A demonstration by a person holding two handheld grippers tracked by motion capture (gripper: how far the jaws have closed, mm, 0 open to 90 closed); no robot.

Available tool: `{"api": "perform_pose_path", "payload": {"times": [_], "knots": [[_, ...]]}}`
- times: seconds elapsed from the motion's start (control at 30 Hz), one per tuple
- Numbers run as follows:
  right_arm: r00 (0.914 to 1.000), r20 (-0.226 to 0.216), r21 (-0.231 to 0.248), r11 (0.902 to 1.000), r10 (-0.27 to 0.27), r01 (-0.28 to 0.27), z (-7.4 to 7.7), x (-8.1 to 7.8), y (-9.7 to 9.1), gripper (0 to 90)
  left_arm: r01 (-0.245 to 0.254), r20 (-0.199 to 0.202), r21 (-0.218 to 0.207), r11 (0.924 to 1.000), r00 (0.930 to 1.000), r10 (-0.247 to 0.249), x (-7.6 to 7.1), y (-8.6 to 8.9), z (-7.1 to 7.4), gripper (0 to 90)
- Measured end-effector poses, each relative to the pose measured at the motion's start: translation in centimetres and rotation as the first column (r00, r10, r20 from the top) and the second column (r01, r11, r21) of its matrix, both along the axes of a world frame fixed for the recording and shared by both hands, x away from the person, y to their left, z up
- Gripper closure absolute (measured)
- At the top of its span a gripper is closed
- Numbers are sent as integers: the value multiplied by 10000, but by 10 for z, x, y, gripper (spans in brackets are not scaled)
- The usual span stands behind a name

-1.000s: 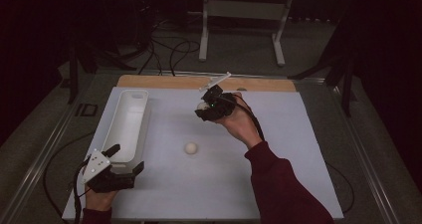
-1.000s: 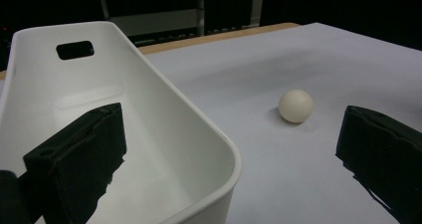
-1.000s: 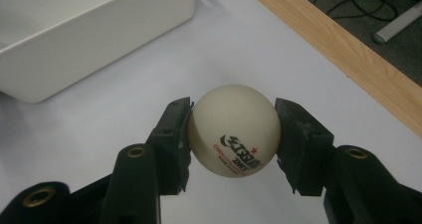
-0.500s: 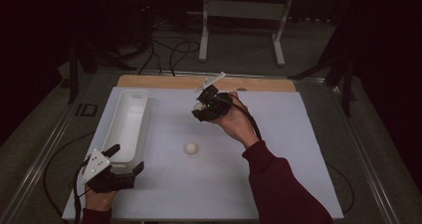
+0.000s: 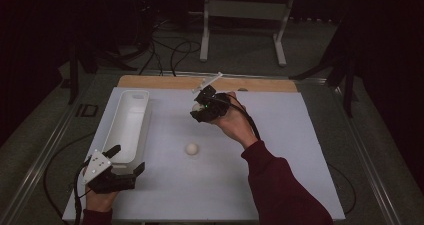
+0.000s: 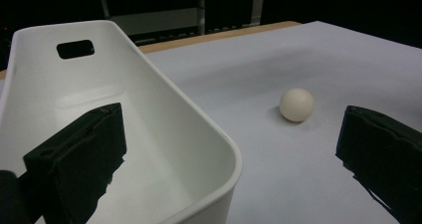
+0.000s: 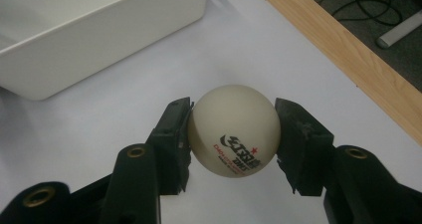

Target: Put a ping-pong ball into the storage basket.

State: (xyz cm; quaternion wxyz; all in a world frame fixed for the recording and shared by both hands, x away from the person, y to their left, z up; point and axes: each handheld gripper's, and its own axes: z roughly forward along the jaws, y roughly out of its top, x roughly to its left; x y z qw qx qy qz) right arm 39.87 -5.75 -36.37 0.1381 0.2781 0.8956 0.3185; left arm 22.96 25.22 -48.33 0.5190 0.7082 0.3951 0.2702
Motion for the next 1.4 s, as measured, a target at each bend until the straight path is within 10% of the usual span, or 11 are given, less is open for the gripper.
{"api": "perform_pose_path", "payload": {"times": [1.4], "knots": [[9988, 197, -7, 9990, 445, -444, 11, -2, 26, 506, 13, 23, 66, 10000, 10000, -13, 0, 0, 0, 0]]}}
